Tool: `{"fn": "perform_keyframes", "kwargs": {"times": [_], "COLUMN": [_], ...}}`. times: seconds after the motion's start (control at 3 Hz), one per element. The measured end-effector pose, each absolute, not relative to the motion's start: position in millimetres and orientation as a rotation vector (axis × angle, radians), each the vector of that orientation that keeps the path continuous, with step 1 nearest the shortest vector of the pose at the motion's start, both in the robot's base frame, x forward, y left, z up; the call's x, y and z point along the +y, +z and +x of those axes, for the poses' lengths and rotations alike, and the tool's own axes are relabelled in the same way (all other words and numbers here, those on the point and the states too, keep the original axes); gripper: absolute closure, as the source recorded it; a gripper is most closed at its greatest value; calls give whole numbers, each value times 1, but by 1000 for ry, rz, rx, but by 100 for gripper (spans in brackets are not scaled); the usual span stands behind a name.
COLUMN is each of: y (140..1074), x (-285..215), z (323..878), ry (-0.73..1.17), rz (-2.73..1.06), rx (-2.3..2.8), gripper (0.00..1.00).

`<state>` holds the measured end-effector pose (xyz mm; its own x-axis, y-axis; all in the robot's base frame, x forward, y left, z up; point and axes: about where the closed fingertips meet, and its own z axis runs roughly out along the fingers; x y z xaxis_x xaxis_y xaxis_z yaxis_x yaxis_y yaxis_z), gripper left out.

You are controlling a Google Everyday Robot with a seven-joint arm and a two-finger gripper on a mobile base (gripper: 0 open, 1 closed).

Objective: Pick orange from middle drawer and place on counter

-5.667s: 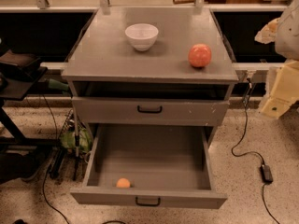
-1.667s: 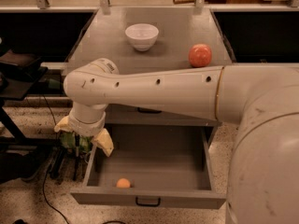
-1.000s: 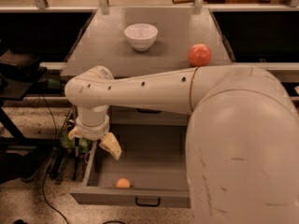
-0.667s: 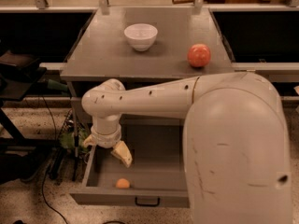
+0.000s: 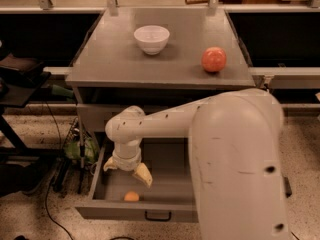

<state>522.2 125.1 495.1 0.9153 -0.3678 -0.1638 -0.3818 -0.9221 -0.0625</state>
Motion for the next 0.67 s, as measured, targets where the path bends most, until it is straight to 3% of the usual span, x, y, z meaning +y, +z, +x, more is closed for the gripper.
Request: {"fn": "perform_keyframes", "kwargs": {"times": [0.67], "y": [430], "x": [117], "z": [528], "ry": [371], "rz": [-3021], "rx": [431], "gripper": [0]}}
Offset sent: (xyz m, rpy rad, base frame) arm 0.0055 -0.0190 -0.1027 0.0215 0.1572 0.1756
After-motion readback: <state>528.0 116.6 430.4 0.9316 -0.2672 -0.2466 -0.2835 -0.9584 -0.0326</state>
